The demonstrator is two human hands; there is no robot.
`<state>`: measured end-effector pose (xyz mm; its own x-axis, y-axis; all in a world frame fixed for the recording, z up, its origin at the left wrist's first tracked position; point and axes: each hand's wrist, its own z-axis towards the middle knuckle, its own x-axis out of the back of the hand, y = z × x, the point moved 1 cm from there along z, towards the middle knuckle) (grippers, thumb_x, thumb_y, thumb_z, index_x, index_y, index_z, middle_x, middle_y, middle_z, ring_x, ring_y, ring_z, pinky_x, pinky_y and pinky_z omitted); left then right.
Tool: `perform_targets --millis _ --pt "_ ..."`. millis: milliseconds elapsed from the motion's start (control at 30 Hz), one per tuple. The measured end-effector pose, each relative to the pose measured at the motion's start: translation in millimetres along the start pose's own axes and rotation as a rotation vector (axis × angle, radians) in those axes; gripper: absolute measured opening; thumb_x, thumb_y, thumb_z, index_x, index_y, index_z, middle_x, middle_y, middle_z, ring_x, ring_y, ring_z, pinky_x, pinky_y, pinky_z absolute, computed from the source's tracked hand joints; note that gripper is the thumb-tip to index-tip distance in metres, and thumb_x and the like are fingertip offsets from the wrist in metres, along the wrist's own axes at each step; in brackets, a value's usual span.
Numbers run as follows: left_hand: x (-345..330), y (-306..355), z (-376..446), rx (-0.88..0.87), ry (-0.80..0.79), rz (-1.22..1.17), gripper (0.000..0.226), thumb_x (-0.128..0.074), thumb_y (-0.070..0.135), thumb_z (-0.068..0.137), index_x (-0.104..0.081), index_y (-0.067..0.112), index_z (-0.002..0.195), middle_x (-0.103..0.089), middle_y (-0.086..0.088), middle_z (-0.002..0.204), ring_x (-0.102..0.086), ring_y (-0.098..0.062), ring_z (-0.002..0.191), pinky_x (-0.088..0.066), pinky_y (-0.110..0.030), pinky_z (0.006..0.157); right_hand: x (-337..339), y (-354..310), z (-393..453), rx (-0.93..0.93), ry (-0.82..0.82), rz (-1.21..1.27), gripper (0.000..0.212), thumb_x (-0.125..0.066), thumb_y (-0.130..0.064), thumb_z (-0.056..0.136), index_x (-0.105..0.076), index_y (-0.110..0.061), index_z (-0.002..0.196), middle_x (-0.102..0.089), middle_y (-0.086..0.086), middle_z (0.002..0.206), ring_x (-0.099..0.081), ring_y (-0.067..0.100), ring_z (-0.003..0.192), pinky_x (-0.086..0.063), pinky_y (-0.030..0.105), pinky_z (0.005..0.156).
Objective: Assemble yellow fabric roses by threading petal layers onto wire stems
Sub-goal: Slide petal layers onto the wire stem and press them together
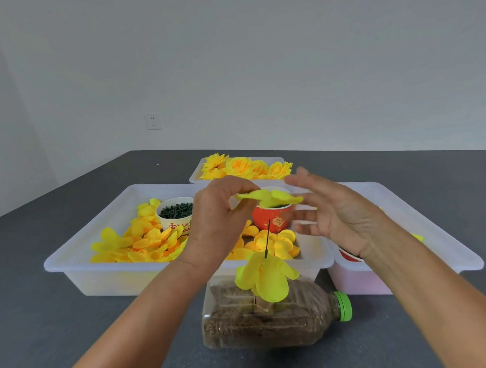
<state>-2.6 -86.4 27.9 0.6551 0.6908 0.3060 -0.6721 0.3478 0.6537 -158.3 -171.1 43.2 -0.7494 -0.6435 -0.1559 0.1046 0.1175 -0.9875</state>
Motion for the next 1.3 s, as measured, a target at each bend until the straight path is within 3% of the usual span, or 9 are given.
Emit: perform_targets --millis 100,167,300,367,500,667,933,1200,1300 --pt "-1 -6 3 0.133 -0.01 -0.084 0.011 -0.068 0.01 0.082 -0.07 0.021 0.079 -0.067 0.01 0.078 -0.063 -0.01 0.079 -0.05 -0.03 0.08 5 2 -4 0.184 -0.056 -0.112 0.065 -0.081 -0.031 0.058 -0.061 -0.025 0.12 -0.062 -0.005 0.121 -0.061 0.011 0.102 -0.049 0.029 0.084" --pt "-3 -7 3 0.17 -0.031 -0.129 0.018 -0.069 0.011 0.082 -0.067 0.027 0.074 -0.066 0.011 0.072 -0.061 -0.011 0.073 -0.05 -0.034 0.077 3 4 -4 0.304 -0.017 -0.317 0.067 -0.087 -0.026 0.053 -0.063 -0.029 0.116 -0.064 -0.012 0.12 -0.058 0.005 0.111 -0.05 0.02 0.083" --pt "-5 -8 3 0.235 -0.07 -0.245 0.018 -0.069 0.01 0.082 -0.068 0.025 0.072 -0.067 -0.017 0.077 -0.058 -0.037 0.074 -0.049 -0.051 0.076 -6 6 5 0.453 0.046 -0.409 0.026 -0.077 -0.008 0.071 -0.071 -0.023 0.092 -0.072 -0.007 0.096 -0.066 0.002 0.092 -0.05 0.012 0.07" --pt "-5 -7 4 0.249 -0.096 -0.276 0.015 -0.068 0.009 0.082 -0.069 0.021 0.074 -0.065 -0.028 0.084 -0.057 -0.034 0.072 -0.049 -0.052 0.075 -9 7 10 0.472 0.072 -0.435 0.017 -0.073 -0.005 0.076 -0.072 -0.02 0.082 -0.073 0.0 0.086 -0.067 0.007 0.081 -0.052 0.016 0.069" --pt "-5 -10 3 0.292 -0.138 -0.34 0.01 -0.066 0.007 0.083 -0.07 0.015 0.078 -0.065 -0.028 0.087 -0.056 -0.024 0.077 -0.049 -0.047 0.077 -13 9 13 0.427 0.094 -0.447 0.006 -0.072 -0.005 0.077 -0.072 -0.011 0.078 -0.069 0.023 0.085 -0.063 0.019 0.073 -0.053 0.031 0.069" --pt "-5 -16 -1 0.329 -0.138 -0.422 0.009 -0.065 0.006 0.082 -0.07 0.013 0.081 -0.067 -0.016 0.085 -0.058 -0.023 0.079 -0.048 -0.039 0.079 -15 12 10 0.399 0.079 -0.46 0.004 -0.073 -0.006 0.077 -0.072 -0.007 0.081 -0.067 0.029 0.088 -0.063 0.047 0.085 -0.052 0.053 0.077" --pt "1 -9 -4 0.301 -0.178 -0.508 0.016 -0.069 0.026 0.07 -0.073 0.014 0.081 -0.072 -0.009 0.083 -0.065 -0.02 0.08 -0.053 -0.033 0.077 -12 8 -2 0.452 0.015 -0.458 0.007 -0.071 -0.004 0.078 -0.071 -0.011 0.079 -0.069 0.01 0.076 -0.062 0.015 0.07 -0.05 0.024 0.064" --pt "5 -4 -11 0.309 -0.21 -0.557 0.015 -0.069 0.02 0.069 -0.072 0.009 0.078 -0.07 -0.012 0.073 -0.063 -0.023 0.067 -0.053 -0.03 0.061 -13 9 -11 0.526 -0.019 -0.539 0.011 -0.072 -0.004 0.077 -0.07 -0.014 0.075 -0.065 0.023 0.079 -0.056 0.015 0.07 -0.047 0.028 0.065" --pt "5 -4 -13 0.299 -0.215 -0.549 0.019 -0.068 0.02 0.07 -0.07 0.004 0.081 -0.07 -0.013 0.074 -0.063 -0.024 0.068 -0.053 -0.031 0.064 -12 10 -13 0.542 -0.013 -0.563 0.012 -0.072 -0.003 0.077 -0.071 -0.015 0.078 -0.069 0.015 0.079 -0.059 0.013 0.072 -0.048 0.027 0.068"
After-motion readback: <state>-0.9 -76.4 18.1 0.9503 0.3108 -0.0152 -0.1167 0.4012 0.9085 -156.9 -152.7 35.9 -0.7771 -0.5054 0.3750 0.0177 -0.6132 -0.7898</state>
